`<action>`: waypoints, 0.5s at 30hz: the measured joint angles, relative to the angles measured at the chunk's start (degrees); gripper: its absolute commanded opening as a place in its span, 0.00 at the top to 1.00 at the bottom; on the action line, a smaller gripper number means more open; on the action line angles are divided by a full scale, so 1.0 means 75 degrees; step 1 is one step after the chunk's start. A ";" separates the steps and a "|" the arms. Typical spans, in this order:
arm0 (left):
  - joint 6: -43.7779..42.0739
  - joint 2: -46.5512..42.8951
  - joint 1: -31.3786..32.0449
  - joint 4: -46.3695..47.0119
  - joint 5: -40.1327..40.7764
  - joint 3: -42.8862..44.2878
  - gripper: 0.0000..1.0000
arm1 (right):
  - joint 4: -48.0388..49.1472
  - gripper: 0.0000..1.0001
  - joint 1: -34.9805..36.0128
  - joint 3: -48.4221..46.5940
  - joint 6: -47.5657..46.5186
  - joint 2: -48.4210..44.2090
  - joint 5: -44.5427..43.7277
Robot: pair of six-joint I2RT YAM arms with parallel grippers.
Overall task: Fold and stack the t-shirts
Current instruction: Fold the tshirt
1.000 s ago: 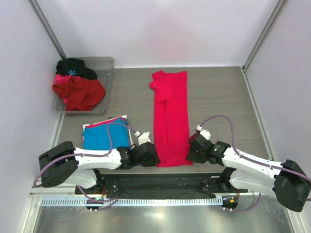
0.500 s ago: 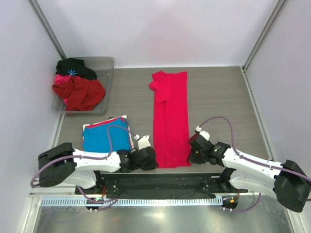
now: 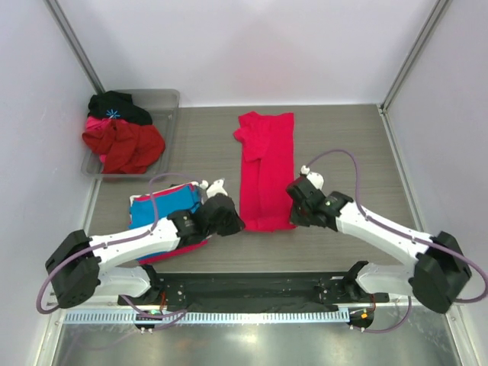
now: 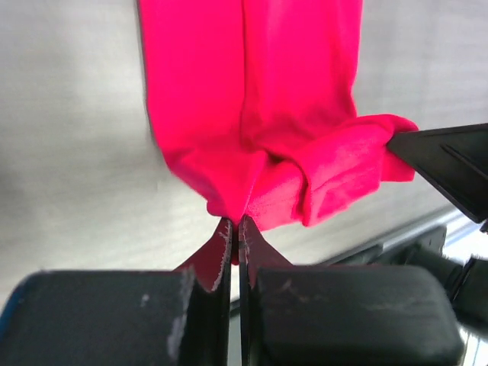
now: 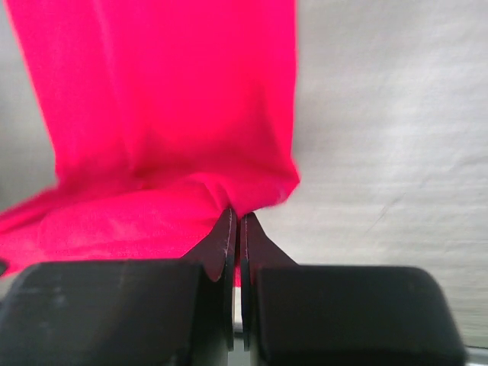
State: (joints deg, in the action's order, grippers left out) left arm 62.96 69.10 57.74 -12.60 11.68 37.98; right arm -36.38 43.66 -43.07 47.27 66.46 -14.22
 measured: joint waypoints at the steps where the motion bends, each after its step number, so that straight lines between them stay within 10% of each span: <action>1: -0.0114 0.0117 -0.0216 -0.0044 -0.0073 0.0175 1.00 | 0.0006 0.99 -0.0201 -0.0216 -0.0117 0.0286 -0.0038; 15: -0.1445 0.3366 -0.2629 -0.0052 -0.1145 0.3485 1.00 | 0.0446 0.92 -0.2527 -0.3500 -0.1565 0.3730 0.0169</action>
State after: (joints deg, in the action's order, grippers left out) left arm 52.12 94.35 38.02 -12.99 3.09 64.12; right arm -33.04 24.71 -69.32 35.53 94.43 -12.95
